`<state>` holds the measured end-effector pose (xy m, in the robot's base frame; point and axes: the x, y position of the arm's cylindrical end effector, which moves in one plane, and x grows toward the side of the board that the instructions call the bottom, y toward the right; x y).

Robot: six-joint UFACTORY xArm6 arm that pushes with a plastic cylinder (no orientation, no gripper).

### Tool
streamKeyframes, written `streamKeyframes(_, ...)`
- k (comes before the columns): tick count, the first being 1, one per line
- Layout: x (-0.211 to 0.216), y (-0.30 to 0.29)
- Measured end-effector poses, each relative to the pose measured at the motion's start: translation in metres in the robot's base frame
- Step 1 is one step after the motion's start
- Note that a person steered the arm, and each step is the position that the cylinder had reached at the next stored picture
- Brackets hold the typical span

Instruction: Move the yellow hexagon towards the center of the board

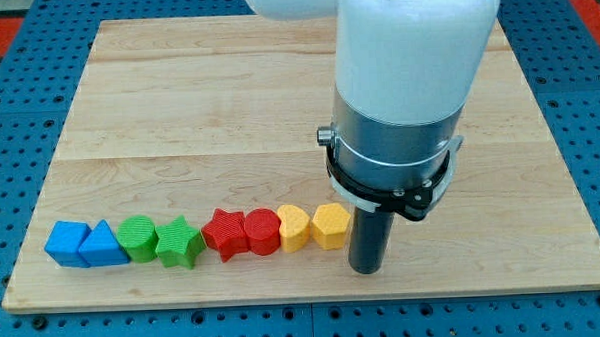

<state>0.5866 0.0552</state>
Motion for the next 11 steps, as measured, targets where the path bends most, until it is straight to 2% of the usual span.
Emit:
streamKeyframes(4,-0.002,-0.001)
streamKeyframes(5,0.029,-0.007)
streamKeyframes(6,0.032,-0.08)
streamKeyframes(7,0.005,-0.119)
streamKeyframes(11,-0.001,-0.104)
